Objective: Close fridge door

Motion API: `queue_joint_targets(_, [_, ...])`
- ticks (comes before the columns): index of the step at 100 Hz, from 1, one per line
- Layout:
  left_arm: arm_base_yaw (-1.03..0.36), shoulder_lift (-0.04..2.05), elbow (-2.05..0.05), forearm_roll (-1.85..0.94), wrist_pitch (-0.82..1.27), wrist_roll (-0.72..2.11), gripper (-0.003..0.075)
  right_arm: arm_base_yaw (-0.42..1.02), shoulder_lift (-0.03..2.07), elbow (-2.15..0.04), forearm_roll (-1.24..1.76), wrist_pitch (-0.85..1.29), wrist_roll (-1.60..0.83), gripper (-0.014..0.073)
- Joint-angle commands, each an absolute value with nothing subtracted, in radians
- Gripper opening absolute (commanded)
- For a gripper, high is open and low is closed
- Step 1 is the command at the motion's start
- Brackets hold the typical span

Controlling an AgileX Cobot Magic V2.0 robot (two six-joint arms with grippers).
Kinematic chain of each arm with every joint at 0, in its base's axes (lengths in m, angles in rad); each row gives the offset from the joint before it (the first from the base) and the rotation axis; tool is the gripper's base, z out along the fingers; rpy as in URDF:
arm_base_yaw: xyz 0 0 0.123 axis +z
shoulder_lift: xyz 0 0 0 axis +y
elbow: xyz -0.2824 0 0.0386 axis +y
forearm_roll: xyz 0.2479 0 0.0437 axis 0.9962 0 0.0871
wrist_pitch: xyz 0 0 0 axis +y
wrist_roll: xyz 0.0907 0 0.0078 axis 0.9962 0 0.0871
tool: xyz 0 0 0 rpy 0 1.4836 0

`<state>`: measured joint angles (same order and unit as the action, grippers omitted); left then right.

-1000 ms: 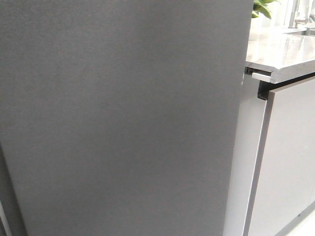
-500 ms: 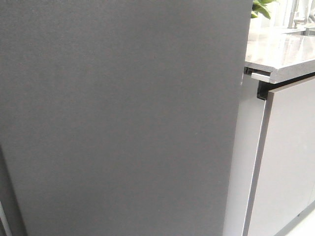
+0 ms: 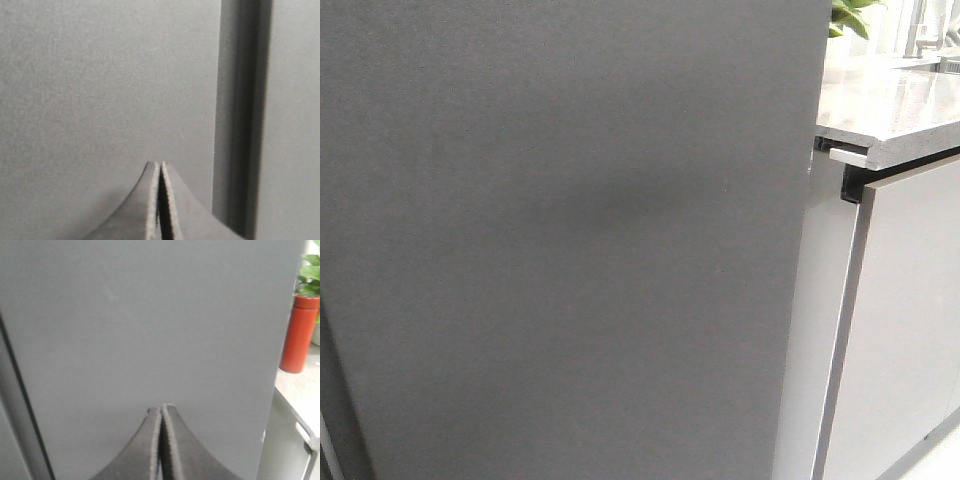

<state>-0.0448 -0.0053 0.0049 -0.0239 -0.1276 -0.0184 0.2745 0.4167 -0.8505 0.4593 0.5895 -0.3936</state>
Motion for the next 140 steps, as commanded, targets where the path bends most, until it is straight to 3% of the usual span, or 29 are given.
queue_joint_targets(1, [-0.048,-0.026,0.040,-0.030,-0.200,-0.023,-0.0020,0.261,0.364,-0.826,0.464,0.532,-0.365,-0.0043])
queue_joint_targets(76, [-0.048,-0.026,0.040,-0.030,-0.200,-0.023,-0.0020,0.259,0.326,-0.764,0.462,0.552,-0.356,-0.0045])
queue_joint_targets(107, [-0.048,-0.026,0.040,-0.030,-0.200,-0.023,-0.0020,0.182,0.290,-0.636,0.480,0.221,-0.356,-0.0045])
queue_joint_targets(140, [-0.048,-0.026,0.040,-0.030,-0.200,-0.023,-0.0020,0.075,0.125,-0.322,0.496,0.092,-0.356,-0.0045])
